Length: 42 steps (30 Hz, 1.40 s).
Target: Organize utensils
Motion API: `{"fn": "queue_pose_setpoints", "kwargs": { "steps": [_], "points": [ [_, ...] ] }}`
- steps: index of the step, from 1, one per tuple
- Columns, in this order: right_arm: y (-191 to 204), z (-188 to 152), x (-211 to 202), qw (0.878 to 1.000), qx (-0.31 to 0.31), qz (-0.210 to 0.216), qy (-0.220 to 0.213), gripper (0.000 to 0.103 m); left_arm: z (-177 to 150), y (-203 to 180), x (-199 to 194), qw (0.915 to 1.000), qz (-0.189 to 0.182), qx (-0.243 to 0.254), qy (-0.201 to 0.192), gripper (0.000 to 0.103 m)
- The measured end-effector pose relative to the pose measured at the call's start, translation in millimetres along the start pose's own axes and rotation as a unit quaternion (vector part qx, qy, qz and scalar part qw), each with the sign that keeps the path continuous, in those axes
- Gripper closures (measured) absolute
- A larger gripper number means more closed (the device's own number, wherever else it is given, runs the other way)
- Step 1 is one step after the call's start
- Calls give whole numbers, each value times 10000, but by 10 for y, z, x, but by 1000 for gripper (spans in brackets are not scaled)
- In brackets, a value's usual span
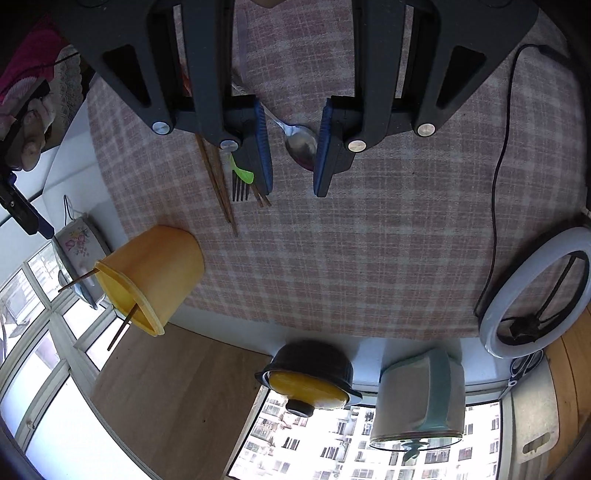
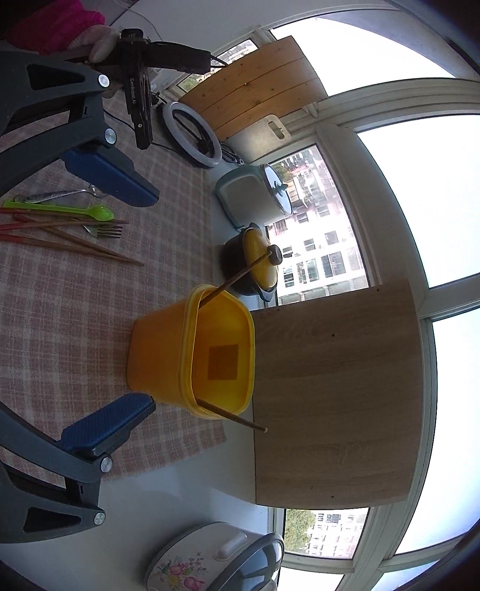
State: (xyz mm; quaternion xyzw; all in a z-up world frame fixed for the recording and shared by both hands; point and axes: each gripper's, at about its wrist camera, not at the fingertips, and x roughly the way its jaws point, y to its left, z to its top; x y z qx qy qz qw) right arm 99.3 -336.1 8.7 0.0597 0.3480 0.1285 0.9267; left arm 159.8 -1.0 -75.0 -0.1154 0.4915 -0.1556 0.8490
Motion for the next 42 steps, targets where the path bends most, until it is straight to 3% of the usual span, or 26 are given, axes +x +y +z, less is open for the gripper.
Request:
{"fn": "queue_pose_setpoints", "kwargs": {
  "steps": [2,6,15,19,28,36,42],
  "points": [
    [80,-72,126,9995,-114,159,239,8,-80,82,87,9999,-9,-93,112,81],
    [176,-220,510,9944,-165,433,952,29,-196,203,250,9992,-58,-264,294,81],
    [340,-529,1324,9757,-60,463,2141,63,-288,392,525,9962,-279,-591,573,81],
    [370,-552,1492,9707,9,488,2354,68,-277,426,619,9933,-541,-787,645,81],
    [419,-552,1748,9636,-25,432,2640,77,-292,383,820,9908,-711,-810,814,81],
    [460,-586,1970,9592,-62,303,2810,82,-255,365,870,9914,-756,-762,750,82],
    [496,-612,2057,9562,-155,140,2921,94,-260,311,889,9938,-660,-583,679,85]
  ]
}}
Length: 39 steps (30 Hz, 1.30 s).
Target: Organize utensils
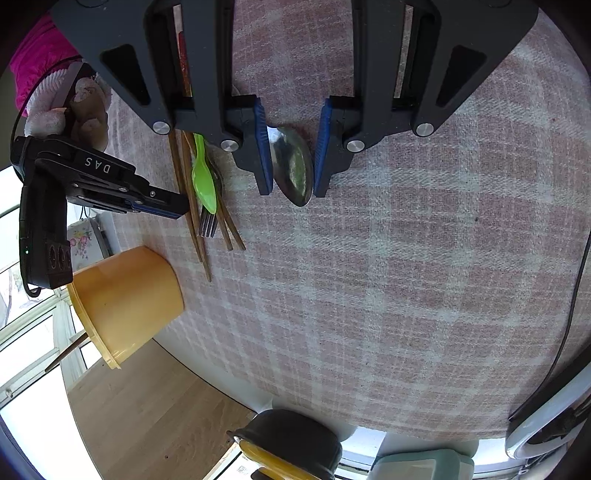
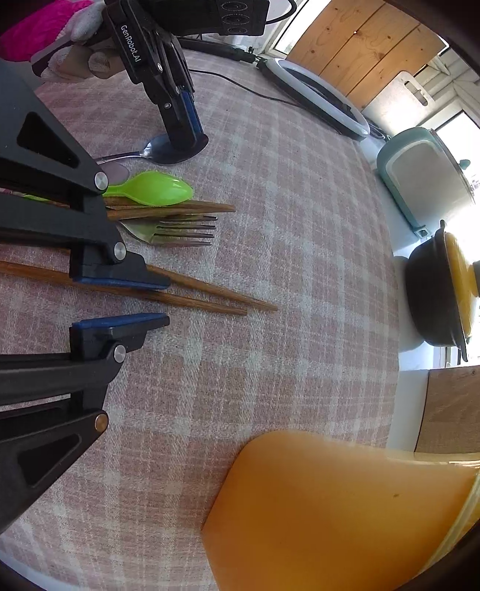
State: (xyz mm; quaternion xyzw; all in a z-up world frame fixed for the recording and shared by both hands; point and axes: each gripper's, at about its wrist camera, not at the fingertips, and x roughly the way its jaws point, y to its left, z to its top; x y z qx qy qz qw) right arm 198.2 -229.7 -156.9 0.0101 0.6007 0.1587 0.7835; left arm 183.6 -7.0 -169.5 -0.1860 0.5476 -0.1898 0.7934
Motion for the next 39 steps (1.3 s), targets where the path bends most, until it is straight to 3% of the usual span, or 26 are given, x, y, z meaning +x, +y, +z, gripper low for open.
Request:
{"fn": "queue_pose_setpoints", "kwargs": {
  "steps": [2,13,19,29,32,33,34,35,36,37,39],
  "points": [
    [16,9,12,10000,-42,5,28,96,1,-2,50,9999,-55,-59,82,97],
    [60,61,41,9997,-177,-127,74,94,-5,-52,77,10000,-77,10,21,100],
    [56,81,45,9998,-146,-81,83,98,-14,-74,3,9999,-103,53,-51,103],
    [-48,-16,-191,9997,7,43,-252,99,-13,-30,-145,9997,56,194,-157,103],
    [-47,-47,-222,9996,-24,41,-280,99,-4,16,-103,9999,35,-36,-90,103],
    [-43,-62,-232,9996,-45,40,-291,99,-4,24,-97,9999,-3,-88,-62,100],
    [-35,-71,-234,9995,-65,40,-292,99,-5,21,-102,9999,-37,-82,-48,89],
    [-30,-84,-237,9995,-86,39,-290,99,-9,10,-119,10000,-50,-41,-66,71],
    [-26,-96,-240,9995,-107,32,-287,99,-18,-7,-145,9999,-2,-2,-132,64],
    [-23,-112,-243,9995,-124,26,-284,99,-29,-22,-175,9997,99,48,-227,58],
    [-24,-133,-240,9995,-135,31,-271,99,-48,-28,-215,9993,204,121,-278,58]
  ]
}}
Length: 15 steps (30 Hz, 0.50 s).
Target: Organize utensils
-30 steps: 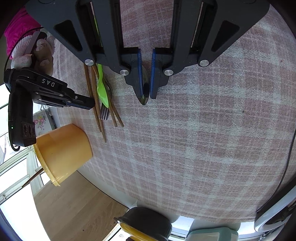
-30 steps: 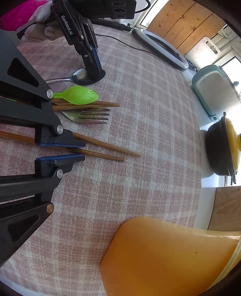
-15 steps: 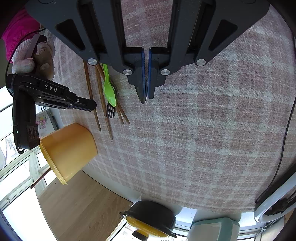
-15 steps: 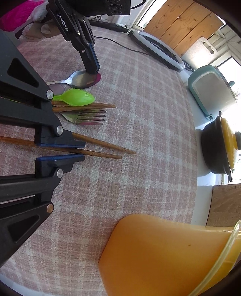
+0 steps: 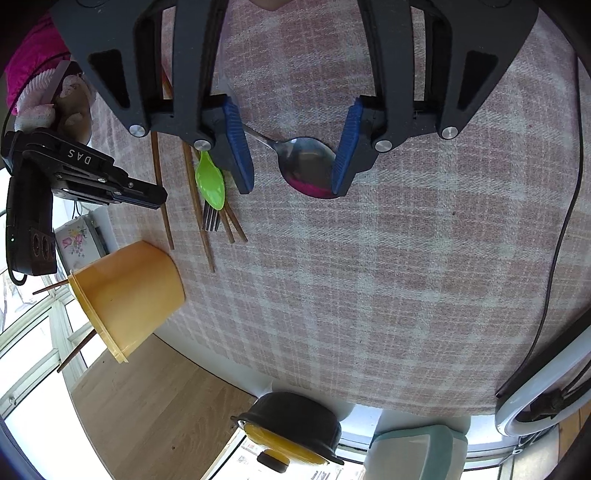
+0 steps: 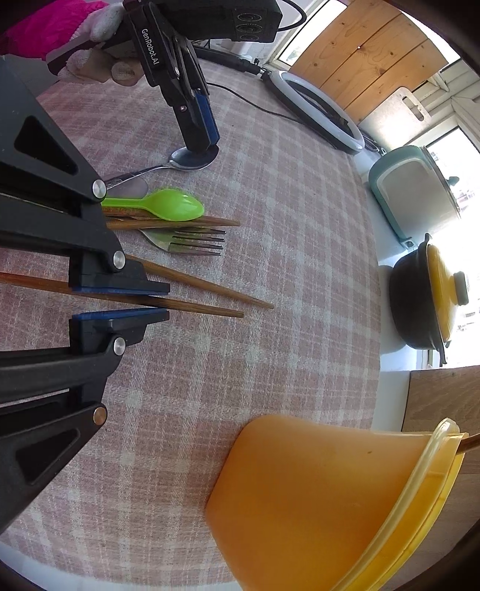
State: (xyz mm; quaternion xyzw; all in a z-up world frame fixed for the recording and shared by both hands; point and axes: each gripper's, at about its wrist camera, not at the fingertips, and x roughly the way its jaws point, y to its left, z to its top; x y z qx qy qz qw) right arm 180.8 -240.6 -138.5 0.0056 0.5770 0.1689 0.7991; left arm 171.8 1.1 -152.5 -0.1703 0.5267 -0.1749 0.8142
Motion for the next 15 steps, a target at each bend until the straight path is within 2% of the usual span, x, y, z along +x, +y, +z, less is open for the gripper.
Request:
{"fn": "queue_pose_setpoints", "kwargs": {
  "steps": [7,15],
  "points": [
    [-11,-45,15,10000,-11,-7,24,99,-9,195,-91,9994,7,-337,-122,59],
    [-20,-54,27,10000,1,-15,52,99,-7,261,-6,9990,-52,-443,-99,59]
  ]
}}
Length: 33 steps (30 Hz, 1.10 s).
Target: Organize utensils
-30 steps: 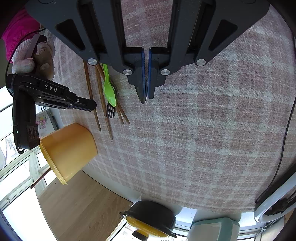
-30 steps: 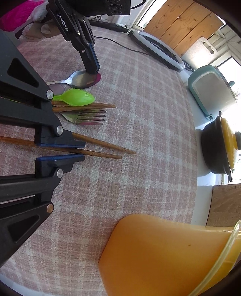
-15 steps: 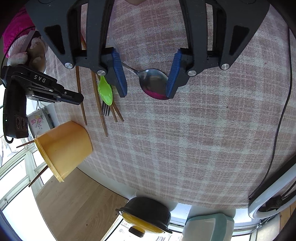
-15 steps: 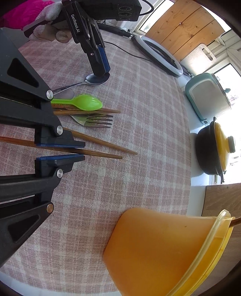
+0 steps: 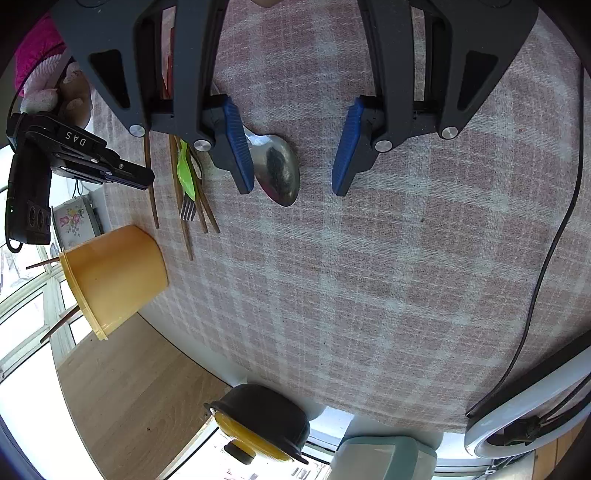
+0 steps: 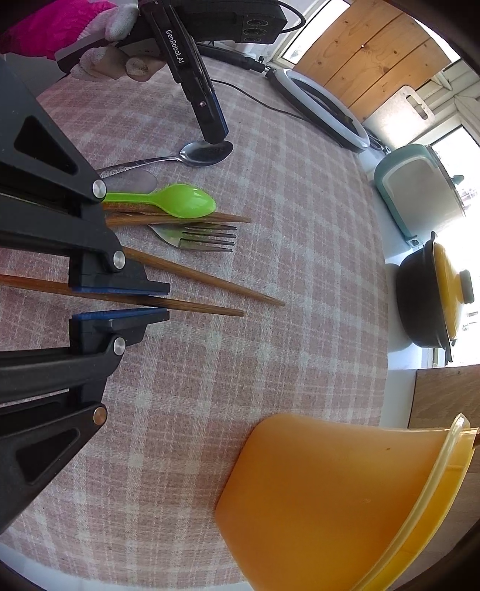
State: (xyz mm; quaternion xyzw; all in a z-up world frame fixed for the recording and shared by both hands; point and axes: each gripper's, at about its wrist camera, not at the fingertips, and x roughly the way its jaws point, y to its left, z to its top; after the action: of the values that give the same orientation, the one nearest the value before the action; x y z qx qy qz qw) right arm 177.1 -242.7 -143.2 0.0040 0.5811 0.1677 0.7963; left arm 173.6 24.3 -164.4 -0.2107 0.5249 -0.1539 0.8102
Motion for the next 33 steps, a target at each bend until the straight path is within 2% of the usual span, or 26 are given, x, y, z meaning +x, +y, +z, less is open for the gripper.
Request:
{"fn": "queue_pose_setpoints", "kwargs": {
  "steps": [3,9,12,13,20,26,33],
  "points": [
    [0,-1,-4,10000,-4,0,3,99,8,-29,52,9999,-64,140,47,59],
    [-33,-6,17,10000,62,-9,25,99,-10,-146,135,9991,-156,373,-102,60],
    [-38,-16,29,10000,76,-12,37,99,-35,-208,181,9982,54,577,-177,83],
    [-40,-17,31,10000,80,-14,37,99,-45,-211,201,9980,69,604,-161,95],
    [-66,-32,37,9999,152,-23,22,99,-56,-192,160,9987,-92,473,-156,101],
    [-66,-62,-104,9998,137,-20,-175,99,-86,-293,14,9979,-122,585,-229,103],
    [-36,-126,-361,9986,84,-72,-516,99,-64,-452,-338,9953,-184,760,-567,103]
  ]
}}
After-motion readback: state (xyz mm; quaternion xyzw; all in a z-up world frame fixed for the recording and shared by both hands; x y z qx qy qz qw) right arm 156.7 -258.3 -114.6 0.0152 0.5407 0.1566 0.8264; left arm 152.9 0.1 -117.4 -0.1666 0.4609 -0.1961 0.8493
